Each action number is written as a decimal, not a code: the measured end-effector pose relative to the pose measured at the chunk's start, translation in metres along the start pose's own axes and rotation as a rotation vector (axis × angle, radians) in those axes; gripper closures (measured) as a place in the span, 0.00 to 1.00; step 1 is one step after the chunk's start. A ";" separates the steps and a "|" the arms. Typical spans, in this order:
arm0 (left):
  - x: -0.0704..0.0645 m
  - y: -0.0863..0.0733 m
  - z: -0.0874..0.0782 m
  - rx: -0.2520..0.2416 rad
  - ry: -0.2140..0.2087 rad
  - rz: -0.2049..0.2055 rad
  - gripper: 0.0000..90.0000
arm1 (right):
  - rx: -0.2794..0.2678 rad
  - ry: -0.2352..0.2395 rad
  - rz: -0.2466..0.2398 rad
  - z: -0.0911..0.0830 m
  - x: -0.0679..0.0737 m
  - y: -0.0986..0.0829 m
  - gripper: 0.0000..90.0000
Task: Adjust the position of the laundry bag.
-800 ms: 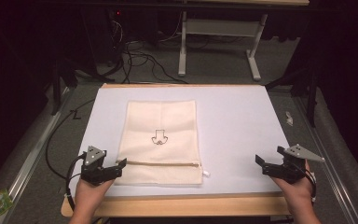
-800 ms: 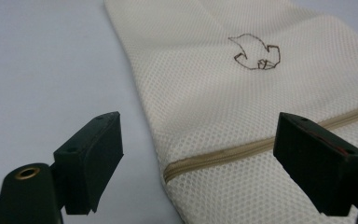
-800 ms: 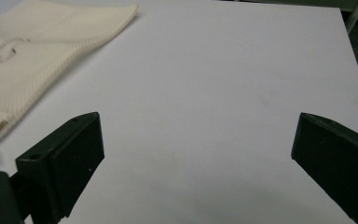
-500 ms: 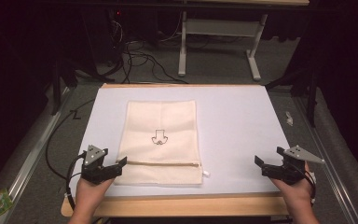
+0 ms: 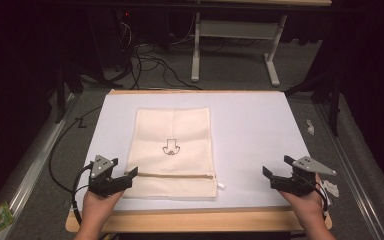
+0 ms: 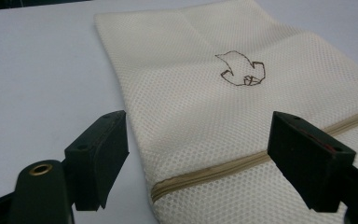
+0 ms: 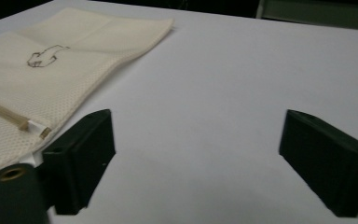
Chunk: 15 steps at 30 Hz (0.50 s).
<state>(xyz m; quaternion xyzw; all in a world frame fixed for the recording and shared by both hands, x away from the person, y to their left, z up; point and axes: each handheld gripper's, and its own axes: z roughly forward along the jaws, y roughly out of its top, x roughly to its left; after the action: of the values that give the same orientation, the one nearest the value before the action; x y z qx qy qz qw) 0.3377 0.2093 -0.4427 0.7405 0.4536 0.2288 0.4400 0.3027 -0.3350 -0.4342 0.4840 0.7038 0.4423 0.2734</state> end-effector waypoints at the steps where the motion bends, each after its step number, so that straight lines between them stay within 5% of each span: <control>1: 0.000 0.000 0.000 -0.001 0.005 0.006 0.23 | -0.008 0.009 -0.012 0.002 0.004 0.001 0.18; 4: 0.001 -0.002 0.002 -0.002 0.029 0.014 0.20 | 0.000 0.022 -0.082 0.014 0.020 0.009 0.18; 7: 0.002 -0.001 0.002 -0.006 0.035 0.013 0.19 | 0.018 0.041 -0.101 0.023 0.029 0.013 0.18; 13: 0.006 -0.001 0.002 -0.014 0.035 0.002 0.17 | 0.077 0.113 -0.092 0.058 0.051 0.024 0.25; 15: 0.005 0.000 0.002 -0.014 0.030 0.001 0.17 | 0.103 0.131 -0.072 0.086 0.060 0.031 0.30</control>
<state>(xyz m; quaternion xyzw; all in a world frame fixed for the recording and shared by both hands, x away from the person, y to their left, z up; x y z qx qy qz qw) 0.3415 0.2133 -0.4444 0.7343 0.4580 0.2432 0.4380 0.3632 -0.2443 -0.4440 0.4417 0.7591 0.4260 0.2172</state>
